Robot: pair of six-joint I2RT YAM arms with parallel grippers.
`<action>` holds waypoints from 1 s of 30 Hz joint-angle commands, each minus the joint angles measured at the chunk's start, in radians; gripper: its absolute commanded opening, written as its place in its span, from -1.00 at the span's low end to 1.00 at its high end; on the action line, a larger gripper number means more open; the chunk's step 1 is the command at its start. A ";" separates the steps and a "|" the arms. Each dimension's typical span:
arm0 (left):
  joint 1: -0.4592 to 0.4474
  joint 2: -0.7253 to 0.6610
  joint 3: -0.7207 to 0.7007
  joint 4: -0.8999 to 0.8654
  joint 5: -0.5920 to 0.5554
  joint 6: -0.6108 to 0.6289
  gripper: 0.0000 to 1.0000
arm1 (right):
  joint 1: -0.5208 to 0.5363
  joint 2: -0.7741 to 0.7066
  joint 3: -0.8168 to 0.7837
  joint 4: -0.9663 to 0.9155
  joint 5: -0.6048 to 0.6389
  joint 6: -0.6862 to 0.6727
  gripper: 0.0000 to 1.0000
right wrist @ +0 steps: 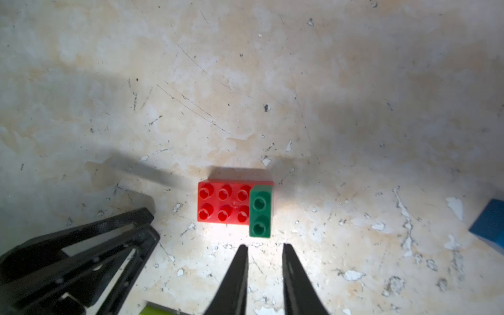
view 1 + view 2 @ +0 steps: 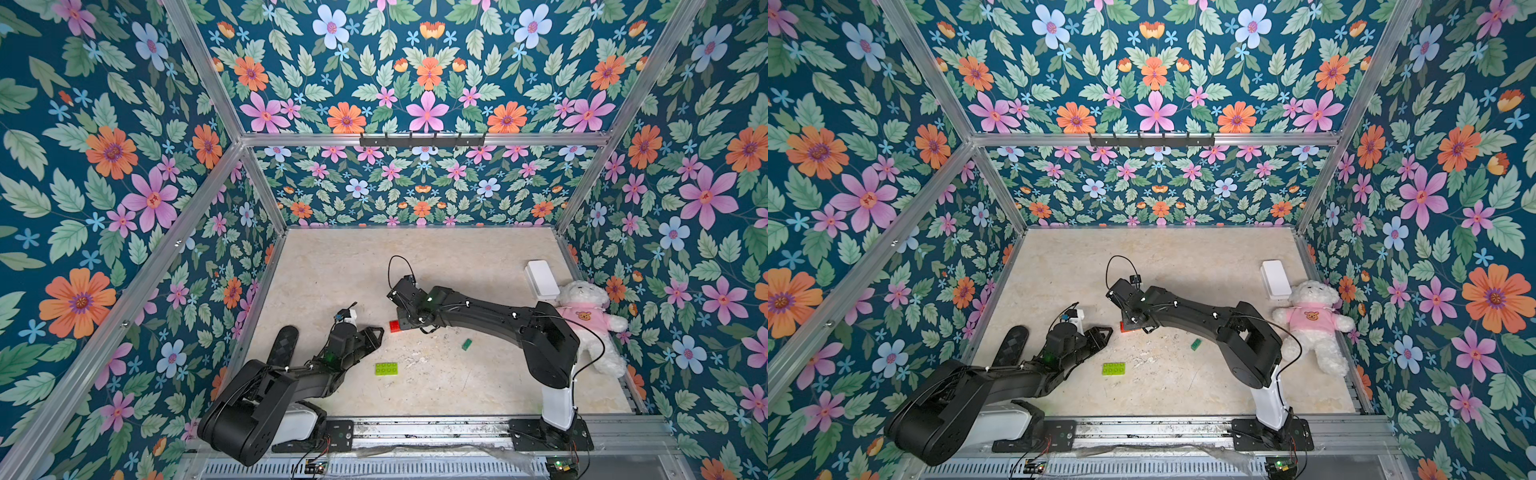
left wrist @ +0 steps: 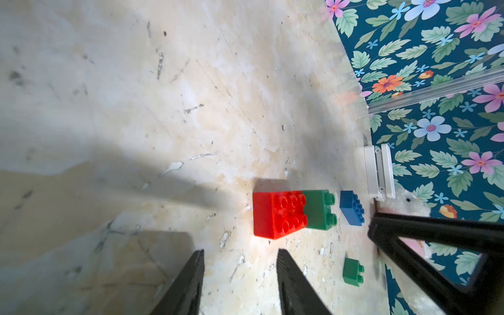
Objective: Assemble the number 5 with lego
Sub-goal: Assemble the lego brick with the lego brick, then move the lego brick at the center of the board.
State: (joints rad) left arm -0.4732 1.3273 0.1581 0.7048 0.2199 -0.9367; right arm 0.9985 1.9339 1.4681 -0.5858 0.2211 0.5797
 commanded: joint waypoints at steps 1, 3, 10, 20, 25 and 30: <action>-0.001 0.046 0.026 0.058 0.033 0.000 -0.09 | -0.013 -0.057 -0.073 0.054 0.023 0.035 -0.49; 0.000 0.091 0.040 0.090 0.049 -0.011 -0.12 | -0.027 -0.103 -0.141 0.088 0.014 0.051 -0.48; -0.008 0.246 0.088 0.208 0.098 -0.050 -0.16 | -0.077 -0.241 -0.329 0.157 0.012 0.081 -0.48; -0.022 0.348 0.146 0.253 0.127 -0.071 -0.22 | -0.137 -0.375 -0.485 0.190 0.020 0.091 -0.48; -0.032 0.378 0.181 0.258 0.131 -0.074 -0.22 | -0.168 -0.419 -0.533 0.192 0.027 0.066 -0.46; -0.033 0.374 0.190 0.258 0.134 -0.073 -0.19 | -0.187 -0.457 -0.556 0.197 0.014 0.040 -0.43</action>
State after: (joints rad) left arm -0.5060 1.7065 0.3450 0.9638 0.3454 -1.0138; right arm 0.8127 1.4910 0.9161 -0.4011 0.2256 0.6464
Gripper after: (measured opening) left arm 0.404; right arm 0.284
